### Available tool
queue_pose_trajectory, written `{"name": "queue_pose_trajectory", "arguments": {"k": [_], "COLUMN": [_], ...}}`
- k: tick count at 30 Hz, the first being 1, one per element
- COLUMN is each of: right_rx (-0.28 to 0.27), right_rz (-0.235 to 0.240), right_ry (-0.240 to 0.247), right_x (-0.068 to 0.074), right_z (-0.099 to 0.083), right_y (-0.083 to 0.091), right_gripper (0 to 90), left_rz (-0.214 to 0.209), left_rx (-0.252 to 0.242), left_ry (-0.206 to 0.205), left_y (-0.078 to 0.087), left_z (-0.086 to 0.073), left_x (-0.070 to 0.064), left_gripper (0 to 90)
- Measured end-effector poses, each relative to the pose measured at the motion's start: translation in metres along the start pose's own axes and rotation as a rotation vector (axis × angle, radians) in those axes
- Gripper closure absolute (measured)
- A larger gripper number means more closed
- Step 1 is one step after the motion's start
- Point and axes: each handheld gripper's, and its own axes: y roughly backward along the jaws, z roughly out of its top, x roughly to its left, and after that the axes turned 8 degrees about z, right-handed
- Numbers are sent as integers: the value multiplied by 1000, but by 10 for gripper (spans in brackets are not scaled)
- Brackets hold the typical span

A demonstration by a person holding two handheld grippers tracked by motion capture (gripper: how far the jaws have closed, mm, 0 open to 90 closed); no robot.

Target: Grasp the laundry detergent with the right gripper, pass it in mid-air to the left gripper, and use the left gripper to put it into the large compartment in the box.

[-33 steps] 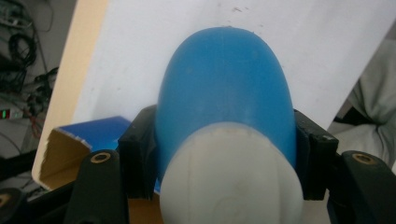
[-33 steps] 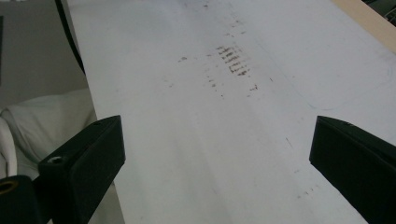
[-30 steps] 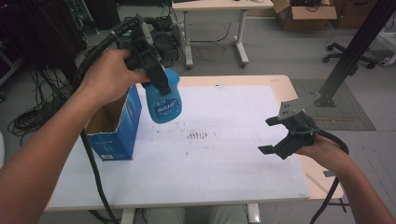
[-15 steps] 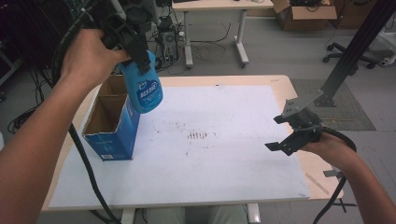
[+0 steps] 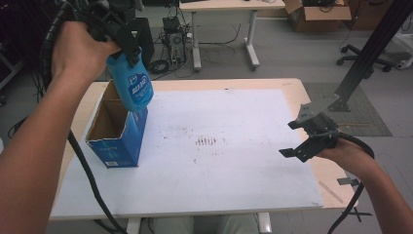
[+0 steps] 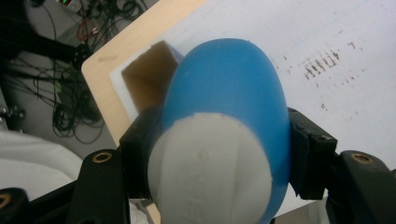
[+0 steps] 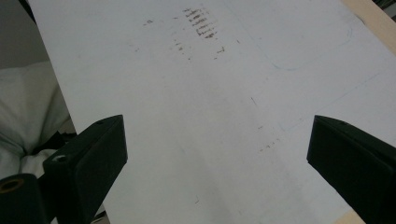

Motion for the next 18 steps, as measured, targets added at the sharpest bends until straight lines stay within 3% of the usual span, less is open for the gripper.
{"name": "queue_pose_trajectory", "arguments": {"k": [2, 3, 5, 6, 9, 18], "right_rx": [-2, -3, -4, -3, -5, -8], "right_rz": [0, -1, 0, 2, 3, 1], "right_ry": [0, 1, 0, 3, 9, 10], "right_x": [0, 0, 0, -1, 0, -1], "right_z": [0, 0, 1, 1, 2, 0], "right_y": [1, 1, 1, 1, 1, 3], "right_gripper": [46, 46, 46, 47, 49, 51], "left_rz": [3, 6, 10, 16, 19, 56], "left_rx": [6, 14, 20, 32, 45, 88], "left_ry": [36, 76, 92, 126, 177, 289], "left_y": [1, 1, 1, 0, -2, -15], "left_z": [-2, -5, -6, -9, -14, -27], "left_x": [5, 11, 13, 18, 26, 43], "left_gripper": [385, 385, 385, 385, 385, 386]}}
